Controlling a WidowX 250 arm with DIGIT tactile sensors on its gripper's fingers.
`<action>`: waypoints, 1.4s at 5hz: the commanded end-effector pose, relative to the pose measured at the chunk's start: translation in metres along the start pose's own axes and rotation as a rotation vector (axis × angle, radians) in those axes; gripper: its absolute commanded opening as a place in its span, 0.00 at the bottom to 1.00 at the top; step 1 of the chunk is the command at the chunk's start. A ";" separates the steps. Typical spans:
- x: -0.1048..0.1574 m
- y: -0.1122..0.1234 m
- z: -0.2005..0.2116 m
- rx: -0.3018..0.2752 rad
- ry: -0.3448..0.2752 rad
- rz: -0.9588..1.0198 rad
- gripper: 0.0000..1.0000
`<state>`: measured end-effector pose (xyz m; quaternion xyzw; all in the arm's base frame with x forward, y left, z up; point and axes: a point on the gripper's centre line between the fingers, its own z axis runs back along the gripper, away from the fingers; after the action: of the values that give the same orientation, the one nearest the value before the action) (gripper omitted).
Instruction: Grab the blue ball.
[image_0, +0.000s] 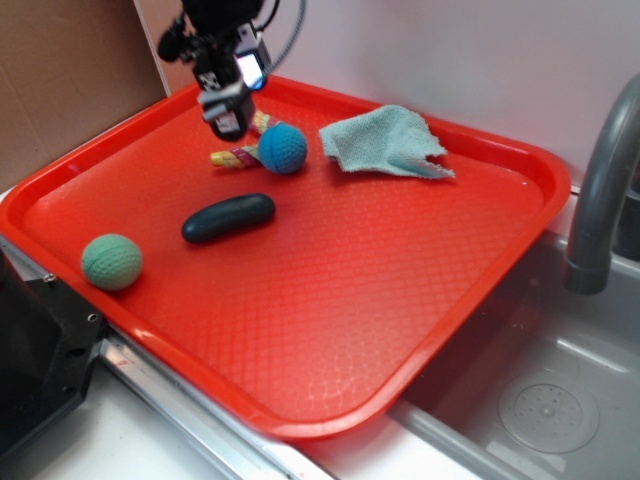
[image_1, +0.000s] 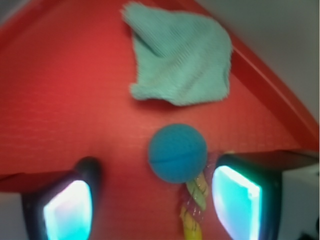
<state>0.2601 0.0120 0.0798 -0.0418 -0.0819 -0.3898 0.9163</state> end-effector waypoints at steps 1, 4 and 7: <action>0.017 0.011 -0.036 0.085 0.074 0.009 1.00; 0.019 0.019 -0.057 0.033 0.095 -0.043 0.00; 0.013 -0.003 0.037 0.091 0.131 0.389 0.00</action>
<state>0.2489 0.0189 0.1007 -0.0019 0.0042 -0.1963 0.9805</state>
